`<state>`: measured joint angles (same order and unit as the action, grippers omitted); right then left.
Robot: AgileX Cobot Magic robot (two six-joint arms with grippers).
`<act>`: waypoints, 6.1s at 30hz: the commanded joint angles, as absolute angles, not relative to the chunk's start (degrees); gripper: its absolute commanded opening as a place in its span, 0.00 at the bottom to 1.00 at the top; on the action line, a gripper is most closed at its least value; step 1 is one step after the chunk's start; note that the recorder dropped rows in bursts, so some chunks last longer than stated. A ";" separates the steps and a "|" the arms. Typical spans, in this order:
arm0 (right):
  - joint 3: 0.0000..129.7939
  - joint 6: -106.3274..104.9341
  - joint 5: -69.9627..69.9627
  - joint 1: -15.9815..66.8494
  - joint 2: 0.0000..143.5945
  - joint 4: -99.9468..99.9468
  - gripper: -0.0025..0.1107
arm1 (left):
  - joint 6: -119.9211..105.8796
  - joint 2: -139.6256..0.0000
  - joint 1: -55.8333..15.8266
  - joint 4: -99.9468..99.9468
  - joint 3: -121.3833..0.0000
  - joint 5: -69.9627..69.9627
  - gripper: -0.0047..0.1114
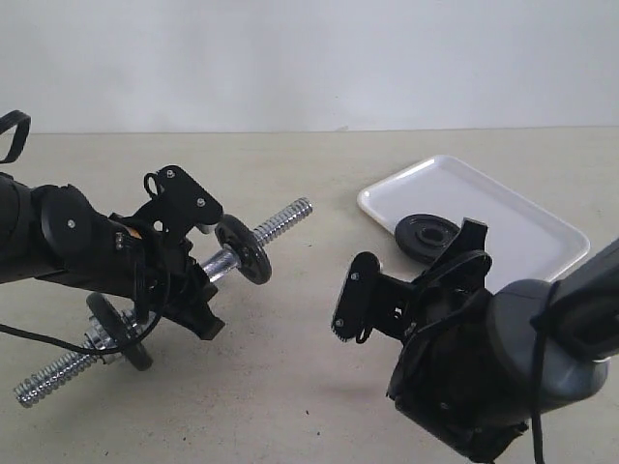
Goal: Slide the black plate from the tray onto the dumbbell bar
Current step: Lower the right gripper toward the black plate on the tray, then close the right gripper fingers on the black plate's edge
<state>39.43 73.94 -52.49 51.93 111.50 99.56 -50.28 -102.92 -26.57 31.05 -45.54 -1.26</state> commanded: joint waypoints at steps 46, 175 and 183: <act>46.77 76.35 -51.09 47.37 117.85 99.95 0.19 | -49.71 -83.66 -26.59 31.90 -46.61 5.91 0.08; 51.43 75.94 -42.86 43.37 117.85 99.95 0.46 | -51.04 -92.44 -26.59 32.07 -43.24 19.73 0.08; 51.59 74.32 -41.99 42.92 117.85 99.95 0.46 | -51.04 -92.44 -26.59 32.07 -43.24 19.73 0.08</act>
